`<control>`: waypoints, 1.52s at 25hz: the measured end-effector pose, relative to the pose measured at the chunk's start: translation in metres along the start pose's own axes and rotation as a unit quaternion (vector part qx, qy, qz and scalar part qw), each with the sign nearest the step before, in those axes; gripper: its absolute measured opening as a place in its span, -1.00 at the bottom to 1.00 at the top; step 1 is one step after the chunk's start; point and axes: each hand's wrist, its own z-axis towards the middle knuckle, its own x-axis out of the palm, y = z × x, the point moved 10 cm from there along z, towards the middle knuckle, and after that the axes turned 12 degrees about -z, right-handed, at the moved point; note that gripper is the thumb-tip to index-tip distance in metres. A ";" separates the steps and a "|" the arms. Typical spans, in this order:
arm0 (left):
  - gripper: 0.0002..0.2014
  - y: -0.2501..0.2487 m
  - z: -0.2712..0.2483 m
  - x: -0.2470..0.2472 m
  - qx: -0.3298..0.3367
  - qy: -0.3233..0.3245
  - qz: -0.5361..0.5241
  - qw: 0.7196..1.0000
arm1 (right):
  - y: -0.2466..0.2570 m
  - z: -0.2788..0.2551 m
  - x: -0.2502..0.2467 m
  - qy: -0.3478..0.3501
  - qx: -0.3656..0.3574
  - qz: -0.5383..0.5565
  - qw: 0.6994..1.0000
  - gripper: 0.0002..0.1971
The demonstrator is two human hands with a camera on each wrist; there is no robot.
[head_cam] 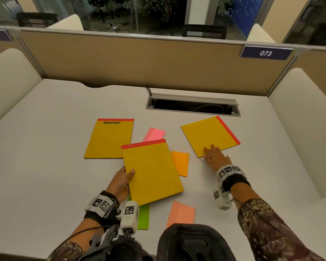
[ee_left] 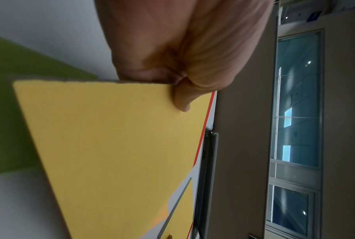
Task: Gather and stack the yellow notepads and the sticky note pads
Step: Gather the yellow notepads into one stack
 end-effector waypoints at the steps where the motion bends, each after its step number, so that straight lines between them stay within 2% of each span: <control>1: -0.59 0.002 0.002 0.005 -0.002 0.003 -0.001 1.000 | -0.015 -0.006 0.003 -0.006 0.008 0.012 1.000 -0.49; 6: -0.57 0.007 0.010 0.035 -0.005 0.031 0.016 0.999 | -0.091 -0.051 0.015 -0.015 0.074 0.044 0.996 -0.54; 10: -0.57 0.014 0.008 0.055 -0.020 0.056 0.034 0.998 | -0.160 -0.083 0.013 -0.026 0.222 0.089 0.971 -0.57; 11: -0.58 0.016 0.007 0.057 -0.023 0.058 0.039 0.997 | -0.170 -0.086 0.012 -0.024 0.256 0.097 0.961 -0.50; 15: -0.58 0.022 0.004 0.059 -0.030 0.052 0.052 0.997 | -0.167 -0.091 0.016 -0.013 0.360 0.143 0.922 -0.02; 17: -0.58 0.022 0.002 0.057 -0.032 0.050 0.055 0.997 | -0.156 -0.087 0.023 -0.006 0.380 0.172 0.909 0.08; 21: -0.58 0.020 -0.002 0.048 -0.032 0.040 0.053 0.997 | -0.142 -0.086 0.021 -0.004 0.390 0.214 0.895 0.17; 22: -0.58 0.019 -0.002 0.045 -0.034 0.037 0.051 0.997 | -0.142 -0.086 0.020 0.001 0.386 0.200 0.901 0.12; 25: -0.58 0.021 -0.001 0.039 -0.037 0.025 0.042 0.998 | -0.129 -0.083 0.010 0.033 0.326 0.110 0.938 -0.22; 28: -0.58 0.023 -0.003 0.039 -0.036 0.025 0.038 0.998 | -0.132 -0.078 0.017 0.039 0.302 0.077 0.949 -0.15; 30: -0.58 0.024 -0.003 0.041 -0.034 0.028 0.036 0.998 | -0.142 -0.070 0.020 0.015 0.318 0.111 0.941 -0.05; 32: -0.59 0.025 -0.004 0.041 -0.036 0.030 0.037 0.998 | -0.142 -0.069 0.018 0.000 0.333 0.148 0.931 -0.04; 33: -0.59 0.025 -0.005 0.042 -0.037 0.029 0.036 0.998 | -0.142 -0.070 0.017 -0.007 0.338 0.161 0.927 -0.09; 36: -0.59 0.025 -0.004 0.041 -0.037 0.030 0.038 0.998 | -0.132 -0.073 0.010 -0.002 0.285 0.194 0.939 -0.39; 38: -0.59 0.025 -0.004 0.040 -0.037 0.029 0.036 0.998 | -0.131 -0.078 0.015 0.007 0.284 0.271 0.920 -0.42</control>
